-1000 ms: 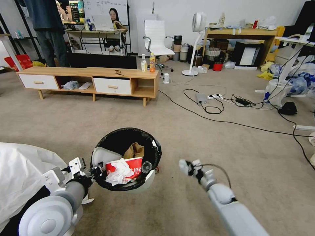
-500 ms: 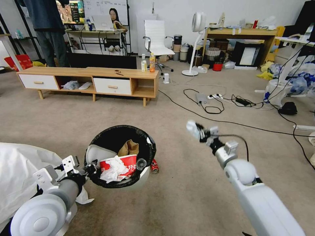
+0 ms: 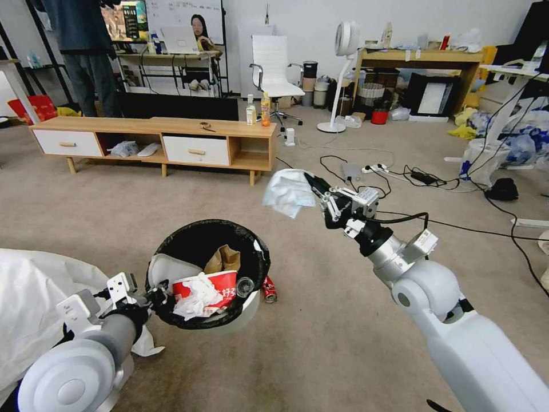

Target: Pick up the trash bin and place the garbage on the floor into it.

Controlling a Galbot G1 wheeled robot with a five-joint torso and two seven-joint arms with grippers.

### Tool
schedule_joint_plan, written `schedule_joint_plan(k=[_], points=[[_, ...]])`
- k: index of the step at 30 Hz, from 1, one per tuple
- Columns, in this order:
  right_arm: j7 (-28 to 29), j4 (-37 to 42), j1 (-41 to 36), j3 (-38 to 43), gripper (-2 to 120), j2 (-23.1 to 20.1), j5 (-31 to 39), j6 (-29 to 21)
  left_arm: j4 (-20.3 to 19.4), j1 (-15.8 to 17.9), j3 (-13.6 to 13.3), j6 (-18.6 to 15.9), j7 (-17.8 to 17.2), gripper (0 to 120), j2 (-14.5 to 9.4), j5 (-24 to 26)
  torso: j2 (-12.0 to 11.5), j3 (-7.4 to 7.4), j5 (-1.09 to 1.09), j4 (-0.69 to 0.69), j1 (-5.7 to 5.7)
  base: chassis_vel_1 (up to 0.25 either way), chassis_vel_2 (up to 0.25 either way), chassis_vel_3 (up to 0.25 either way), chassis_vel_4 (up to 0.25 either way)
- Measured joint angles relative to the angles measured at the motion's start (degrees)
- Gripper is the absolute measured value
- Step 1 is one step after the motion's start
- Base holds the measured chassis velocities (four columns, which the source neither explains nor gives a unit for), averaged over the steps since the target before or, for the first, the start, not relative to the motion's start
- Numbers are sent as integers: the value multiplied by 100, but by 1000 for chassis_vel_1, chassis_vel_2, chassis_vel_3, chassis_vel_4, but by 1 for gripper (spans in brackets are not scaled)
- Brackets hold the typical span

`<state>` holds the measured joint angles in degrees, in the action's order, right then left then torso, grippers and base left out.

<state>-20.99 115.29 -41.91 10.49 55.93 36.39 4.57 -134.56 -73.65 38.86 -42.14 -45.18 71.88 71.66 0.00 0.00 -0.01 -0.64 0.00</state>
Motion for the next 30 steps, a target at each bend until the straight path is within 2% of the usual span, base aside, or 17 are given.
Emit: schedule_joint_plan(k=[4, 8, 18, 30], points=[[-180, 174, 436, -417, 0, -165, 498, -44, 8, 6, -23, 0, 0, 4, 3, -3, 0, 0, -1, 2, 0, 0, 0, 0, 0], [-352, 169, 676, -772, 0, -197, 646, -66, 8, 9, -30, 0, 0, 4, 32, -3, 0, 0, 0, 1, 0, 0, 0, 0, 0], [-395, -116, 767, -1386, 0, -142, 617, -189, 15, 9, -58, 0, 16, 4, 74, -23, 0, 0, 0, 1, 0, 0, 0, 0, 0], [-194, -616, 755, -2073, 0, -156, 623, -568, 60, 66, -125, 0, 40, 4, 107, -41, 0, 0, 1, 1, 0, 0, 0, 0, 0]])
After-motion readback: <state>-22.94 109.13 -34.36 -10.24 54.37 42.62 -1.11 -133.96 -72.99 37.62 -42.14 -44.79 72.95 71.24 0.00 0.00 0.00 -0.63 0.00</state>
